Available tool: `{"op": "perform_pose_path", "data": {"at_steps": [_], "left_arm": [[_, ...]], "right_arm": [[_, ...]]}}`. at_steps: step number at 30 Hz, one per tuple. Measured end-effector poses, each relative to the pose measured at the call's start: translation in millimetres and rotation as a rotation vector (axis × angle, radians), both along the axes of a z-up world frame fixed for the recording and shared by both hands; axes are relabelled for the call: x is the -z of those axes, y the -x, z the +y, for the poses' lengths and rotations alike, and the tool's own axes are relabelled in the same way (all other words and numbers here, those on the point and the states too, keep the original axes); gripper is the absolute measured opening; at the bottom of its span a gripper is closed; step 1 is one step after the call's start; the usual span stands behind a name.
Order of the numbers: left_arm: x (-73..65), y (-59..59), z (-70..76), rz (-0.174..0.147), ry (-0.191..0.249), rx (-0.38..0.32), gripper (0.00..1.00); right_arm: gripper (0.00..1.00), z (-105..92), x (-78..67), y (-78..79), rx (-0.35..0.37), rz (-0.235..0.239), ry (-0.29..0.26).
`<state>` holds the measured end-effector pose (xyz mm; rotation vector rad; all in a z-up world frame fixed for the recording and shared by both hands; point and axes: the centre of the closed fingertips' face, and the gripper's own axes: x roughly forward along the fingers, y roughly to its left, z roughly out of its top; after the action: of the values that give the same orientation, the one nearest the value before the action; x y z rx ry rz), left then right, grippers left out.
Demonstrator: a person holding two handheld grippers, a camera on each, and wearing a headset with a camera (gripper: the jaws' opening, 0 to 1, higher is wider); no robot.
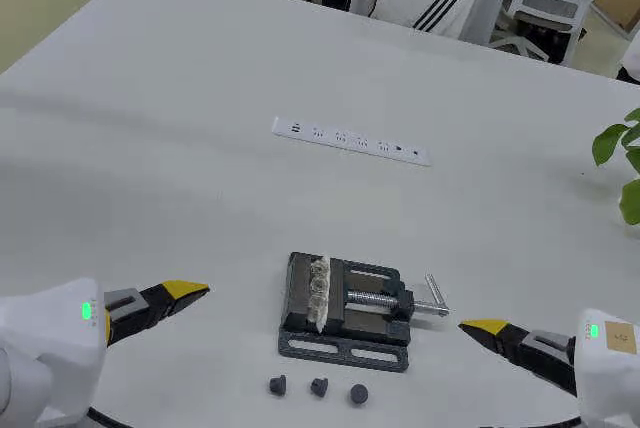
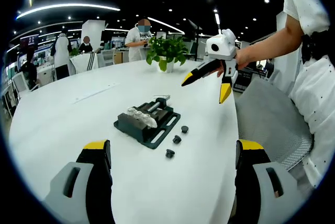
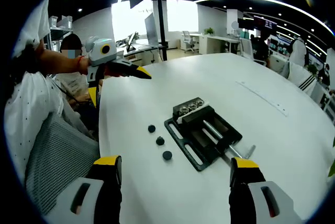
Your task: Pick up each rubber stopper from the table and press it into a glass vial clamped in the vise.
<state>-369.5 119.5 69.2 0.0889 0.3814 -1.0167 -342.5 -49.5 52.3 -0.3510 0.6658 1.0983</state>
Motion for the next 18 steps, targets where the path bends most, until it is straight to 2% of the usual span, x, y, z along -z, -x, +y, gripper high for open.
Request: {"op": "perform_pose_path", "data": {"at_steps": [12,18], "left_arm": [[1.2,3.0,1.2,0.003,0.004,-0.003,0.99],[1.0,3.0,2.6,0.003,0.009,-0.008,0.99]], "right_arm": [[0.8,8.9,1.5,6.3,-0.042,0.01,0.029],[0.75,10.9,3.8,4.9,-0.086,0.006,0.079]]}}
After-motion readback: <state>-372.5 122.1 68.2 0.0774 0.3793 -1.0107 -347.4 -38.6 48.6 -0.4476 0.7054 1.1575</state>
